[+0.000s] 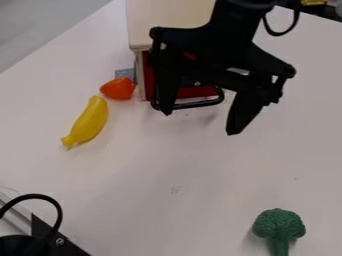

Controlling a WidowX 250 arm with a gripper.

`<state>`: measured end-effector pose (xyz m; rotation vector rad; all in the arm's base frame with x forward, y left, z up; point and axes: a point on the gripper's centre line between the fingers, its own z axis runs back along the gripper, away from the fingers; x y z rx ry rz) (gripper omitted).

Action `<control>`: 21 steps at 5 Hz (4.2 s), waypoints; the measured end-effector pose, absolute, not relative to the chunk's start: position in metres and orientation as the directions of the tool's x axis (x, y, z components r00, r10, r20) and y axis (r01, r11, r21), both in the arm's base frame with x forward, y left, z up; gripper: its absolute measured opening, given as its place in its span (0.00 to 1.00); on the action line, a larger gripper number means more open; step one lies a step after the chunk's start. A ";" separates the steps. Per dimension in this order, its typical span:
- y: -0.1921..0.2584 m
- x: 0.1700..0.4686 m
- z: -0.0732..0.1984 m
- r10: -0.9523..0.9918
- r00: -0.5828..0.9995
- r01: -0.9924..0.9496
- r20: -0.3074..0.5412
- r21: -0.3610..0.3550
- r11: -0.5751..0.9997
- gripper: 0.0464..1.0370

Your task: Open the drawer

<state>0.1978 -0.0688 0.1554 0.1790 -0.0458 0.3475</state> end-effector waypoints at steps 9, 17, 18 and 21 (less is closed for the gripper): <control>-0.025 0.260 0.062 0.933 0.352 -0.929 0.074 0.152 0.338 0.96; 0.026 0.287 0.051 0.994 0.090 -0.992 0.070 0.098 0.083 0.96; 0.026 0.286 0.043 0.993 0.091 -0.990 0.077 0.112 0.082 0.96; 0.027 0.289 0.038 0.990 0.098 -0.989 0.097 0.119 0.086 0.96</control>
